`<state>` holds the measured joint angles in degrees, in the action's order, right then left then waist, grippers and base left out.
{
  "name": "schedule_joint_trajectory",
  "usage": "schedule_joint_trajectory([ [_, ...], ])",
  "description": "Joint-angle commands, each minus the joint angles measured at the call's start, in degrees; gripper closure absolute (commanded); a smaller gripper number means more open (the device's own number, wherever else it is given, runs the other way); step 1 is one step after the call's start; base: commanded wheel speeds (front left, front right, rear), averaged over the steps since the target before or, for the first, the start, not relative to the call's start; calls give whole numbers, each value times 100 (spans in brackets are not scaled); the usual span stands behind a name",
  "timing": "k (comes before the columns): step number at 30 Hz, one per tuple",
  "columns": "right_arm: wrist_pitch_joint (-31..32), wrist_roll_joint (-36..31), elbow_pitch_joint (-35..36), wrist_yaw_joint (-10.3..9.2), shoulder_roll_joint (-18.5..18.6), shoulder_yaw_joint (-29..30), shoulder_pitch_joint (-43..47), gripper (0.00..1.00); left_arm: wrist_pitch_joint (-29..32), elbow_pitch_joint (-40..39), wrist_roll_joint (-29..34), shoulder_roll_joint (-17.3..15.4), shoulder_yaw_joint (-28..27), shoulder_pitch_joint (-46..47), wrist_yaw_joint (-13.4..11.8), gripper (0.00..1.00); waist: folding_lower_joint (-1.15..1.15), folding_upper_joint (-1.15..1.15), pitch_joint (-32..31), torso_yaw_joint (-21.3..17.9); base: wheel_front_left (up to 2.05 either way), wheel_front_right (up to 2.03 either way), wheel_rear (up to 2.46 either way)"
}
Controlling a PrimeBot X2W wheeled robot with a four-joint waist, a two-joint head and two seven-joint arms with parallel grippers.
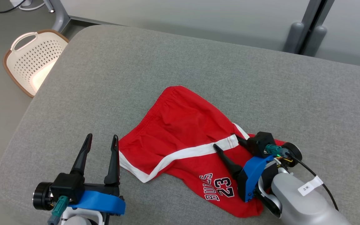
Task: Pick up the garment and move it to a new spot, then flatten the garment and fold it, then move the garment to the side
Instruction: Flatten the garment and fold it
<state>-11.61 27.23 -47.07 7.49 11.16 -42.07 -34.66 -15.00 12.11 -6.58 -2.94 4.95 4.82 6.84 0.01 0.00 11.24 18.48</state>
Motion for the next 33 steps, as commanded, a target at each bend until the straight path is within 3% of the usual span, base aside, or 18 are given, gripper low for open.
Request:
schedule_joint_trajectory([
  [1,-17,153,-41,1,29,-192,-124,0,-25,-19,-46,5,33,69,-44,0,-1,0,28,35,0,0,0],
  [6,-60,557,-45,1,126,-702,-232,0,-25,-42,-89,6,74,67,-84,0,-1,0,58,45,0,0,0],
  [7,-79,611,-71,1,177,-885,-299,100,-25,-31,-94,6,98,95,-96,0,-1,0,82,44,0,0,0],
  [13,-310,622,-213,1,314,-956,-672,100,-25,-3,-147,6,141,162,-141,0,-1,0,146,16,0,0,0],
  [22,-361,99,77,1,651,-393,-1133,100,-25,26,-190,5,81,146,-167,0,-1,0,58,-95,0,0,0],
  [33,-359,-563,1617,1,1010,-517,521,100,-25,69,-113,4,16,-157,-139,0,-1,0,-358,-455,0,0,0],
])
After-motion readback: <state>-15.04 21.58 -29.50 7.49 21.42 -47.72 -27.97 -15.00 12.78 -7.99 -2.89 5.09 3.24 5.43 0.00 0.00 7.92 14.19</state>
